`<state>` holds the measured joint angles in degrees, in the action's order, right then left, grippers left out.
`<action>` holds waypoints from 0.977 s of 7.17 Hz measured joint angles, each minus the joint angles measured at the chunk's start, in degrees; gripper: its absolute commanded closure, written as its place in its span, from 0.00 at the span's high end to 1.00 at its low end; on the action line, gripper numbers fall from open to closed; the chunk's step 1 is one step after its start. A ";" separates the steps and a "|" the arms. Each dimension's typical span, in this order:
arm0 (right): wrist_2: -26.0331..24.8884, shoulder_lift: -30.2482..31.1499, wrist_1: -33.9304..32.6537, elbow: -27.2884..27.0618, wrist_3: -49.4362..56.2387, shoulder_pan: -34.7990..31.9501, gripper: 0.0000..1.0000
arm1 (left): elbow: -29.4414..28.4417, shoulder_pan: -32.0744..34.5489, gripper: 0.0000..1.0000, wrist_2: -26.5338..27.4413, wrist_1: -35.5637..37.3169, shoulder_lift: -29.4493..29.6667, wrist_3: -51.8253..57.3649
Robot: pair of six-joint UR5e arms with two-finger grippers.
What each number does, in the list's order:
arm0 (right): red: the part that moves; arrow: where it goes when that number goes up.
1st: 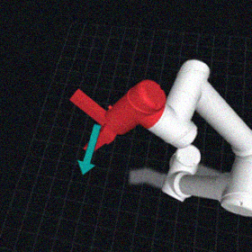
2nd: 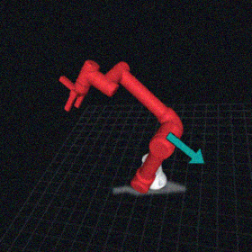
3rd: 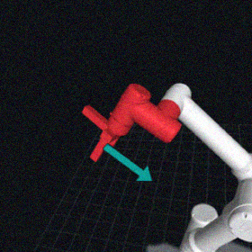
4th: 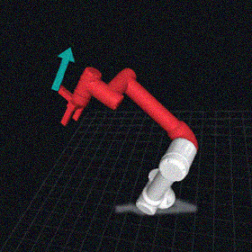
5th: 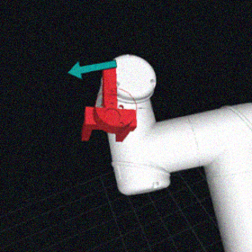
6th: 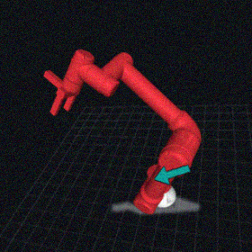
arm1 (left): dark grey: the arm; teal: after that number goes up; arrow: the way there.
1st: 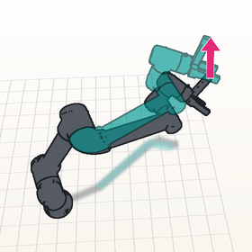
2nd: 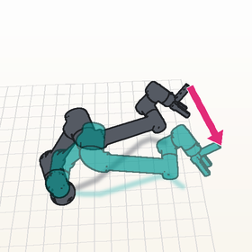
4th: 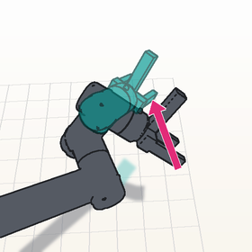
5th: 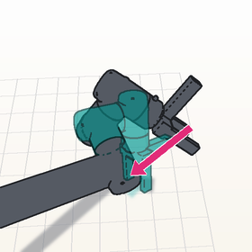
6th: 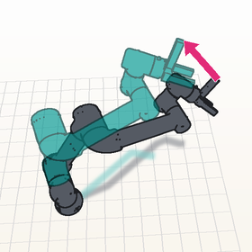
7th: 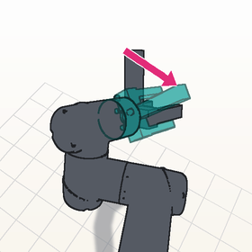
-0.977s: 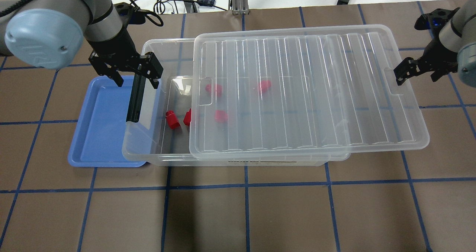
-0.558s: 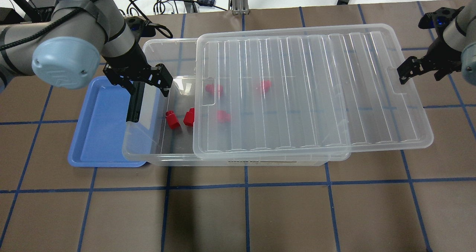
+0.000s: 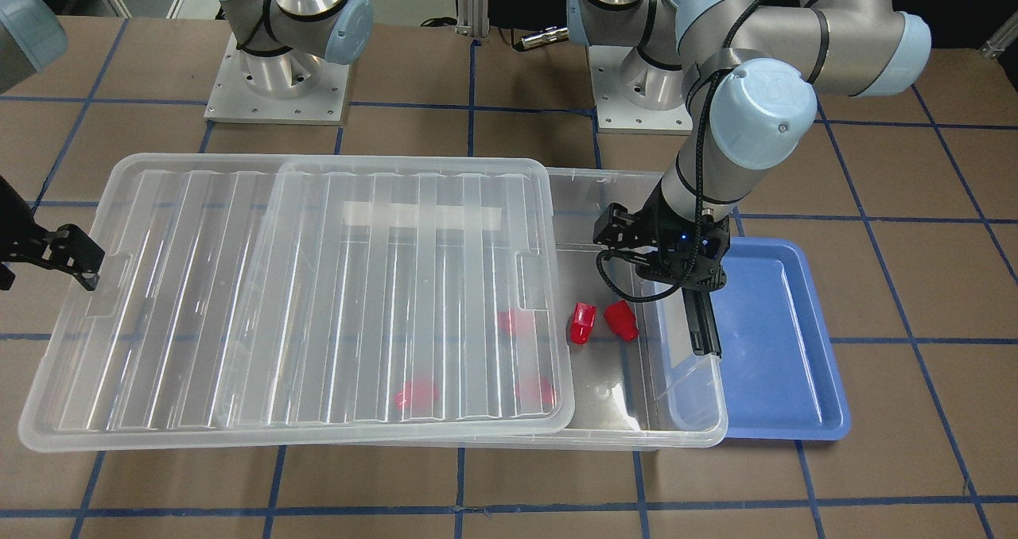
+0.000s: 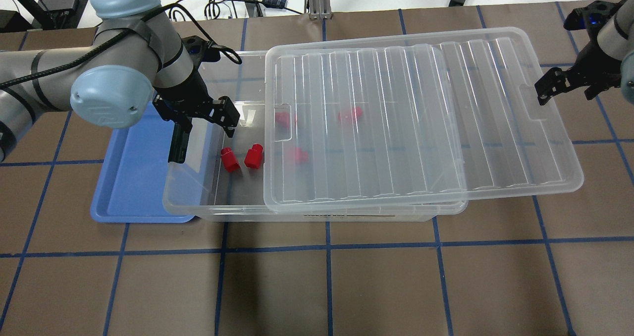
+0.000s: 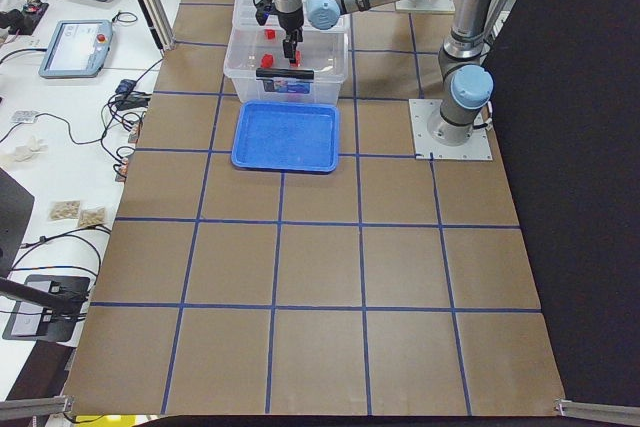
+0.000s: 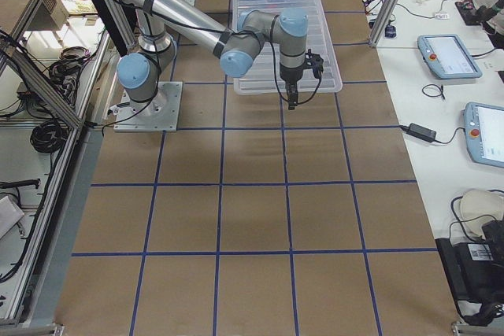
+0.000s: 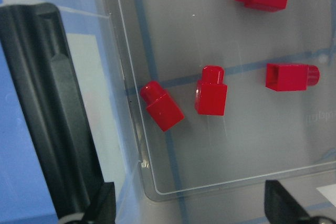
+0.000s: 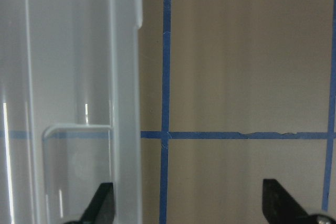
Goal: Place red block in blue tray from box
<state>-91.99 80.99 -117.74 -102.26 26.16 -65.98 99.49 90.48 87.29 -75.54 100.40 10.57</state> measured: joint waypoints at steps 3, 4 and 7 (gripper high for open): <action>-0.03 -0.04 -0.03 0.13 0.52 0.78 1.00 | 2.94 1.07 0.94 -0.43 5.18 1.81 0.68; -0.03 -0.07 -0.03 0.17 0.66 0.96 1.00 | 3.52 1.33 0.94 -0.44 6.15 2.34 1.69; -0.08 -0.06 0.05 0.16 0.90 2.57 1.00 | 3.99 1.53 0.94 -0.43 7.82 4.03 4.87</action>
<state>-92.06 80.94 -117.70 -102.10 27.07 -63.40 103.48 92.01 86.85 -67.71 104.43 15.44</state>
